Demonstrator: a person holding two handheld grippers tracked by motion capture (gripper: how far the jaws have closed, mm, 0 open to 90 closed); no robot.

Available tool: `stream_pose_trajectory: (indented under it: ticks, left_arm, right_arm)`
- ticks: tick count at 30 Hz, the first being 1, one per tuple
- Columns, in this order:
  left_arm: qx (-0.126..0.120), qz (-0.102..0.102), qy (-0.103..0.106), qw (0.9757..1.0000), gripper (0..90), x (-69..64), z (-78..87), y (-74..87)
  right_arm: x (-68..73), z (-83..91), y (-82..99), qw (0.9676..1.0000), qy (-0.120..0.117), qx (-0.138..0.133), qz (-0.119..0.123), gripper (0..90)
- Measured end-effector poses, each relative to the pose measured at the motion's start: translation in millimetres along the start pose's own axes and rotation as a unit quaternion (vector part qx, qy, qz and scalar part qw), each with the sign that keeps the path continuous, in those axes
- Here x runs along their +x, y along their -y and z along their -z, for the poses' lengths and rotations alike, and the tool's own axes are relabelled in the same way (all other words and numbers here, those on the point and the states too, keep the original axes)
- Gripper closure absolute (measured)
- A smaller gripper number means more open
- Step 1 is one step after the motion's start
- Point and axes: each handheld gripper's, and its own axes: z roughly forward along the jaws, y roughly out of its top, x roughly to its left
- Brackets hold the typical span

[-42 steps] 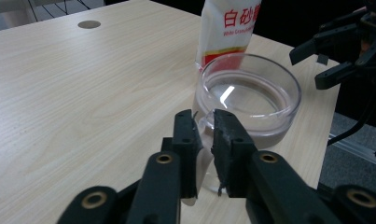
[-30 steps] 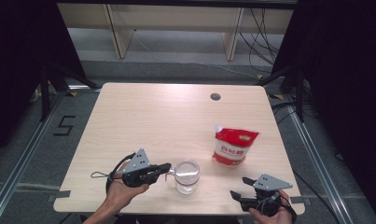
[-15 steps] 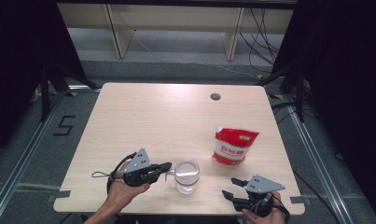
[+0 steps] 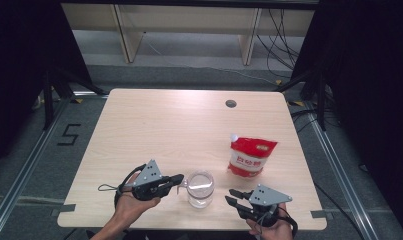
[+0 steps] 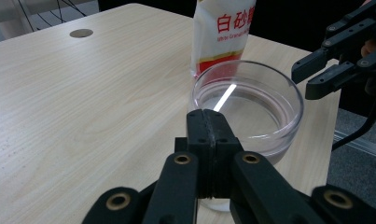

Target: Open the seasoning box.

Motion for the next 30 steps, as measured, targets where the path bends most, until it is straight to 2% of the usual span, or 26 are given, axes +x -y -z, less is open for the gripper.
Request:
stream_pose_trajectory:
  ticks: [3,4,7,8,9,10,13,14,15,16,18,20,24,25,28,30]
  left_arm:
    - [-0.002,0.002,0.000,1.0000,89.2,-0.2,-0.2,0.4]
    - [0.000,-0.002,-0.002,1.0000,89.3,-0.2,0.5,0.4]
    - [-0.001,-0.003,-0.002,1.0000,89.2,-0.3,0.5,0.6]
    - [-0.001,0.001,-0.006,1.0000,89.2,-1.6,0.6,1.0]
    - [-0.001,0.008,-0.007,0.9999,89.2,-2.9,0.5,1.4]
    - [-0.002,-0.002,-0.006,1.0000,89.3,-2.2,0.6,1.2]
    - [-0.001,-0.004,-0.004,1.0000,89.3,-0.6,0.5,1.5]
    - [-0.002,0.005,-0.007,1.0000,89.3,-2.8,0.8,2.2]
    - [-0.002,0.005,-0.007,1.0000,89.3,-2.8,0.8,2.2]
    - [0.000,-0.006,-0.006,1.0000,89.2,-2.3,0.8,1.6]
    - [-0.001,-0.004,-0.004,1.0000,89.3,-0.1,-0.8,2.2]
    - [0.003,0.003,-0.008,1.0000,89.3,-2.1,-0.3,3.3]
    - [0.005,0.001,-0.008,1.0000,89.3,-1.7,-0.2,4.0]
    - [0.005,-0.002,-0.008,1.0000,89.3,-1.3,-0.1,4.1]
    - [0.005,-0.004,-0.005,1.0000,89.3,-0.6,0.1,4.1]
    - [0.004,-0.007,-0.005,1.0000,89.3,0.3,0.0,4.2]
  right_arm:
    - [0.5,-2.9,-2.6,1.0000,-0.003,-0.003,0.005,75.5]
    - [0.4,-4.3,-4.7,0.9998,-0.008,-0.012,0.011,78.2]
    - [2.4,-5.9,-7.2,0.9997,-0.002,-0.019,0.015,80.6]
    - [3.9,-6.6,-8.0,0.9999,-0.004,-0.010,0.011,81.5]
    - [4.2,-10.6,-8.5,0.9998,-0.010,-0.014,0.014,82.9]
    - [3.9,-11.9,-9.0,0.9996,-0.007,-0.015,0.021,83.8]
    - [5.1,-13.4,-10.4,0.9997,-0.008,-0.013,0.018,84.5]
    - [4.8,-16.1,-11.8,0.9996,-0.010,-0.015,0.023,84.7]
    - [4.8,-16.1,-11.8,0.9996,-0.010,-0.015,0.023,84.7]
    - [5.9,-16.6,-13.4,0.9996,-0.008,-0.013,0.022,85.5]
    - [6.4,-19.2,-14.7,0.9994,-0.016,-0.018,0.026,85.8]
    - [6.7,-20.0,-15.9,0.9994,-0.012,-0.016,0.028,85.9]
    - [7.4,-21.2,-17.4,0.9994,-0.013,-0.017,0.026,86.2]
    - [8.1,-21.0,-18.1,0.9996,-0.012,-0.019,0.020,86.1]
    - [10.3,-21.5,-22.3,0.9989,-0.018,-0.029,0.032,86.1]
    - [12.5,-22.9,-23.7,0.9987,-0.024,-0.032,0.030,86.1]
